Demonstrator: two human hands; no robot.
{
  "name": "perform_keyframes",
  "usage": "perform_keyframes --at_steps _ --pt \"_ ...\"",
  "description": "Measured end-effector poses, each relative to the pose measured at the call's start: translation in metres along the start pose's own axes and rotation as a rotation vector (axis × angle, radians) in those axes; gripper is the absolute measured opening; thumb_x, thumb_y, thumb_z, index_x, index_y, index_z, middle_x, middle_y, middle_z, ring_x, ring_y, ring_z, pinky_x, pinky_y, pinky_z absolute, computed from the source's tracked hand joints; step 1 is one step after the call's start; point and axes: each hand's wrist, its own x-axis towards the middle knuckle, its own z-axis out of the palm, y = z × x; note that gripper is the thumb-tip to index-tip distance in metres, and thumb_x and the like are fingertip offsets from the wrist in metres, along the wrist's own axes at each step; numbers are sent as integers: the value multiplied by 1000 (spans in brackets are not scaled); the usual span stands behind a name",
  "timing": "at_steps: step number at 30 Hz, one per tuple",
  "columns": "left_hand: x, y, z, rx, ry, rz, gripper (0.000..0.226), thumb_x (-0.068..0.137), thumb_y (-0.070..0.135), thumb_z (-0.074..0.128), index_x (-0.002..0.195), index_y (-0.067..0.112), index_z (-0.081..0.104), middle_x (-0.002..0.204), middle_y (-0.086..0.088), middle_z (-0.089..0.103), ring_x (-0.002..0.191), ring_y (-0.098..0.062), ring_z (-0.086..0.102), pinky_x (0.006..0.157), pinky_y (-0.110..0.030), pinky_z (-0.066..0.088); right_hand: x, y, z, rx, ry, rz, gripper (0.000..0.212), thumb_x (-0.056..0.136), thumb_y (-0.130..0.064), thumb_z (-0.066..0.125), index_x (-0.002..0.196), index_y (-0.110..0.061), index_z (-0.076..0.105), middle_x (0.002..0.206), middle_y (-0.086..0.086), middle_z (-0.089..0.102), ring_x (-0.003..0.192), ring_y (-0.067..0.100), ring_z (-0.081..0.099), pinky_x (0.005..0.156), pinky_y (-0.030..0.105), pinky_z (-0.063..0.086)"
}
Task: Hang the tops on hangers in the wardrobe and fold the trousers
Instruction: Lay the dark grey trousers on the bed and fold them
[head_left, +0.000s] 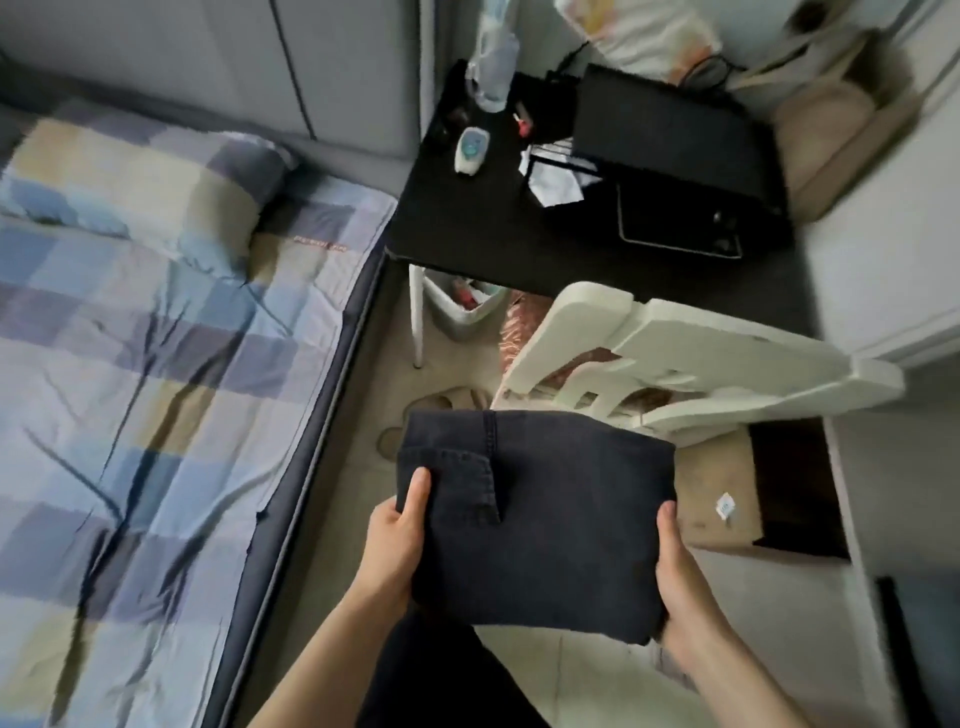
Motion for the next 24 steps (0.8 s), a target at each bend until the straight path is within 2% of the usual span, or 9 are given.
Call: perform_keyframes --at_steps 2,6,9,11,14,16,20,24 --pt "-6 6 26 59 -92 6 63 63 76 59 80 19 77 87 -9 76 83 -23 74 66 -34 59 -8 3 -28 80 55 22 76 58 -85 43 109 -32 63 104 0 73 96 27 70 79 50 57" --pt "-14 22 80 183 -267 -17 56 61 77 59 84 29 78 91 -5 77 86 -20 74 66 -29 59 -23 7 -68 287 169 -31 82 62 -84 41 125 -34 57 114 -2 69 102 28 67 76 48 58" --pt "-17 32 117 293 -358 -66 66 58 77 61 89 21 78 93 -4 77 86 -19 74 72 -33 59 -37 15 -89 405 234 -97 76 60 -87 43 113 -35 63 100 -7 74 93 22 71 70 40 58" --pt "-16 37 135 374 -401 -80 74 58 78 59 95 16 75 94 -2 77 87 -18 74 78 -36 58 -47 24 -97 468 291 -127 77 58 -88 45 110 -34 63 98 -9 74 94 21 70 71 39 58" --pt "-10 41 158 515 -489 -79 60 71 74 56 87 20 77 90 -1 77 85 -19 74 82 -37 57 -58 41 -101 598 352 -152 85 62 -87 46 126 -31 57 109 -7 70 103 22 67 79 44 58" --pt "-6 43 170 597 -524 -88 53 82 68 55 85 20 77 89 -1 77 89 -23 72 89 -43 56 -65 51 -97 668 401 -160 84 69 -82 45 133 -28 52 110 -6 67 101 22 67 75 41 59" --pt "1 40 198 699 -578 -126 59 82 69 54 99 14 70 94 -8 76 92 -29 71 87 -49 57 -73 66 -91 761 511 -87 77 64 -78 50 112 -20 62 99 3 73 85 29 72 65 41 59" --pt "-9 25 235 820 -689 -149 62 81 72 52 98 15 68 90 -7 76 84 -28 73 73 -41 60 -81 82 -105 892 618 -75 65 69 -70 61 105 -15 63 100 7 72 89 33 70 67 43 59"
